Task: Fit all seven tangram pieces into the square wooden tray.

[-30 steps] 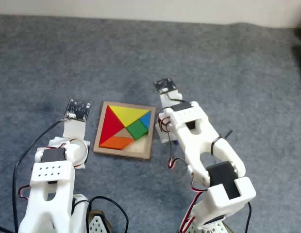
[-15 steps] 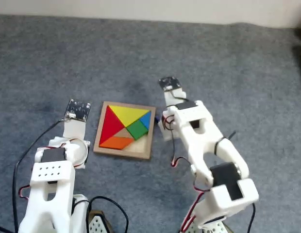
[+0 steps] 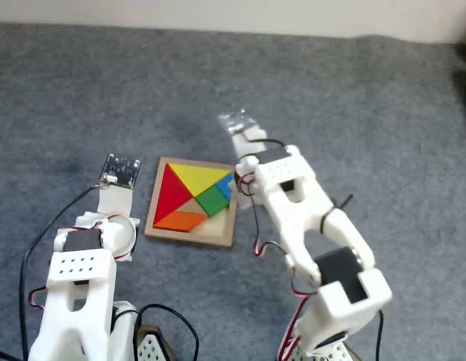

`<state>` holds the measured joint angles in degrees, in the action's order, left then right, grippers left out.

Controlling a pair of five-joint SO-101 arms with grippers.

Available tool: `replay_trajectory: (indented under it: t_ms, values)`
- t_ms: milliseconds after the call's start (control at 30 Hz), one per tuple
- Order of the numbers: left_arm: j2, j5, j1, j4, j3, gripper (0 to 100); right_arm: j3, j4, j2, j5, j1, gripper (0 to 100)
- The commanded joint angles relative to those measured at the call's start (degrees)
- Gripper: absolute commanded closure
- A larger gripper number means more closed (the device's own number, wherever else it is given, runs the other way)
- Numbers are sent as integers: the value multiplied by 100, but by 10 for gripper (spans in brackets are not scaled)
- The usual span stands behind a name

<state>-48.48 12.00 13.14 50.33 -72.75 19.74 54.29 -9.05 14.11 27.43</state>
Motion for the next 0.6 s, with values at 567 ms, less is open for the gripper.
replay_trajectory:
  t_ms: [567]
  values:
    - [-101, -18, 57, -88, 13, 972, -664, 48, -708, 941, 92, 666]
